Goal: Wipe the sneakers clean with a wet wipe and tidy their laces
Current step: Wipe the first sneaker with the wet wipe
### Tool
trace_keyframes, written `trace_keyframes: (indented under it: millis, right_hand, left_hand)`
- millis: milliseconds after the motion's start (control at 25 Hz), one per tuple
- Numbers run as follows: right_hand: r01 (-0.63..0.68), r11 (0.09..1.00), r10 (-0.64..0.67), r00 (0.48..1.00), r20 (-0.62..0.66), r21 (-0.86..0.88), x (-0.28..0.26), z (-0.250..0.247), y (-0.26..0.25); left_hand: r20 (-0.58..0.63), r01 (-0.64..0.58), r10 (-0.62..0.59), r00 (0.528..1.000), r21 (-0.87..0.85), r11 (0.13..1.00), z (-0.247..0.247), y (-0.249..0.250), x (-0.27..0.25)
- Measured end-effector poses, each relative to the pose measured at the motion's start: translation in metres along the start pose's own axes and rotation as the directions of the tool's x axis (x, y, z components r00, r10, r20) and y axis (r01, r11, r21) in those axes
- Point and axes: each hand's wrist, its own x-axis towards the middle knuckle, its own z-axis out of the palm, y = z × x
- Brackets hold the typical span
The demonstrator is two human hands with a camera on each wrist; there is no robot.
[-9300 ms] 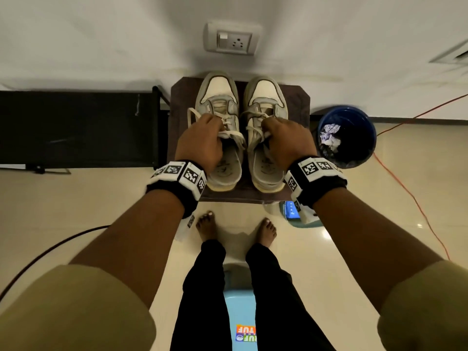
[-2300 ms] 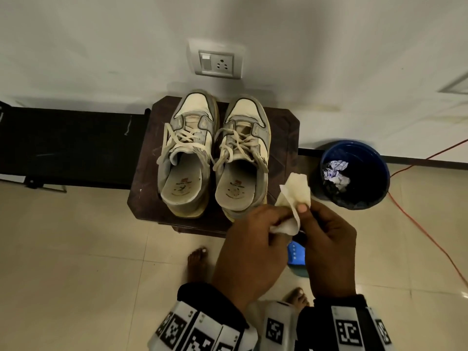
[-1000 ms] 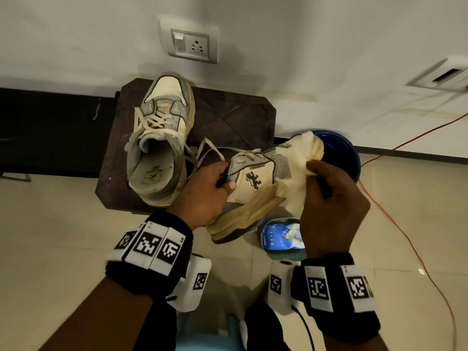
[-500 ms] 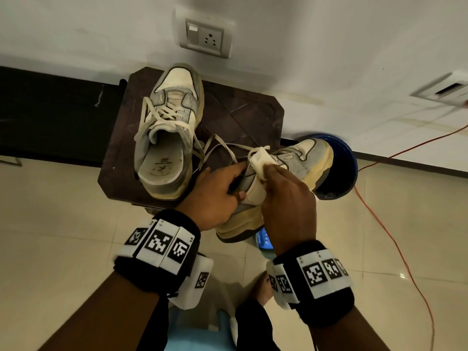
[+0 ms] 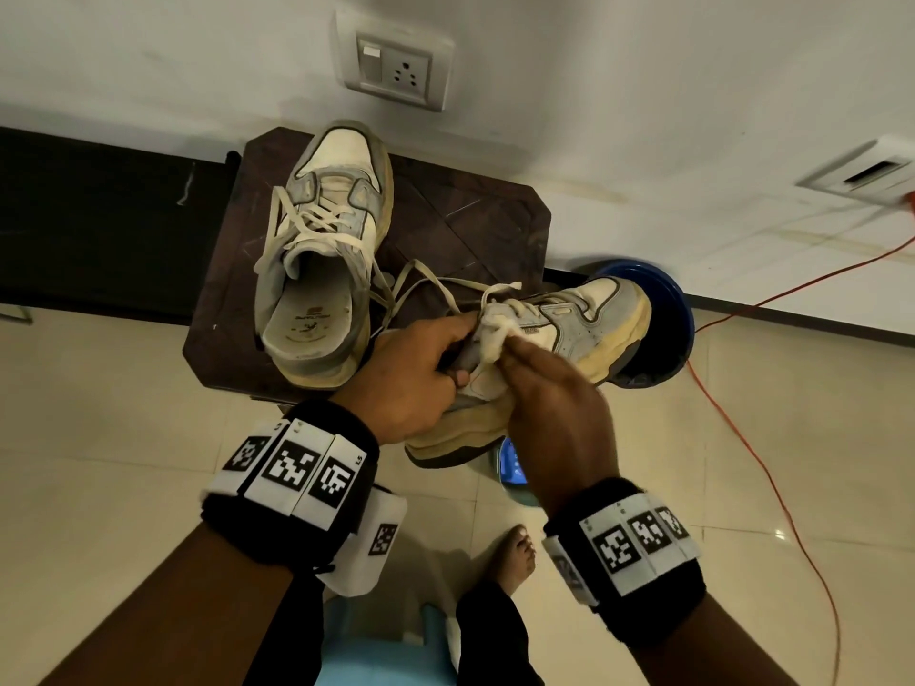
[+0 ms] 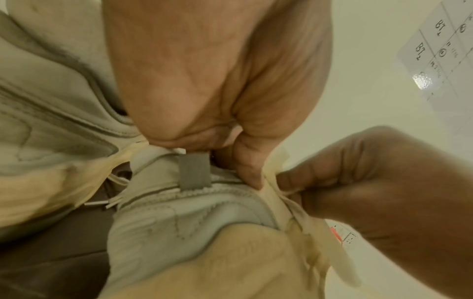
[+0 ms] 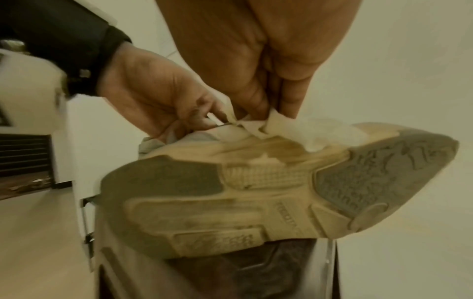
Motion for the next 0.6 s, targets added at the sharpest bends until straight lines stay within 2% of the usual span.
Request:
trace_keyframes:
  millis: [80, 160, 360, 480, 600]
  right_hand:
    - [-0.084, 0.996, 0.085, 0.995, -0.044, 0.034, 0.013, -0.006, 0.014]
    - [-0.113, 0.993, 0.116, 0.99, -0.082, 0.047, 0.02, -0.006, 0.01]
    - [-0.031, 0.999, 0.032, 0.999, -0.019, 0.018, 0.0, 0.007, -0.021]
    - [0.045, 0.996, -0.047, 0.999, -0.026, -0.071, -0.001, 0.004, -0.008]
    - [-0.003, 0.997, -0.001, 0.999, -0.042, -0.073, 0.015, -0.004, 0.011]
  left_hand:
    - [0.04, -0.002, 0.002, 0.999, -0.001, 1.0, -0.001, 0.002, -0.001]
    - [0.047, 0.007, -0.009, 0.999, 0.029, 1.0, -0.002, 0.002, 0.0]
    - [0.027, 0.014, -0.015, 1.0, 0.032, 0.999, -0.006, -0.002, 0.0]
    - [0.034, 0.011, -0.011, 0.999, 0.012, 1.0, -0.005, -0.003, -0.003]
    - [0.03, 0.003, -0.001, 1.0, -0.039, 0.999, -0.003, -0.004, -0.003]
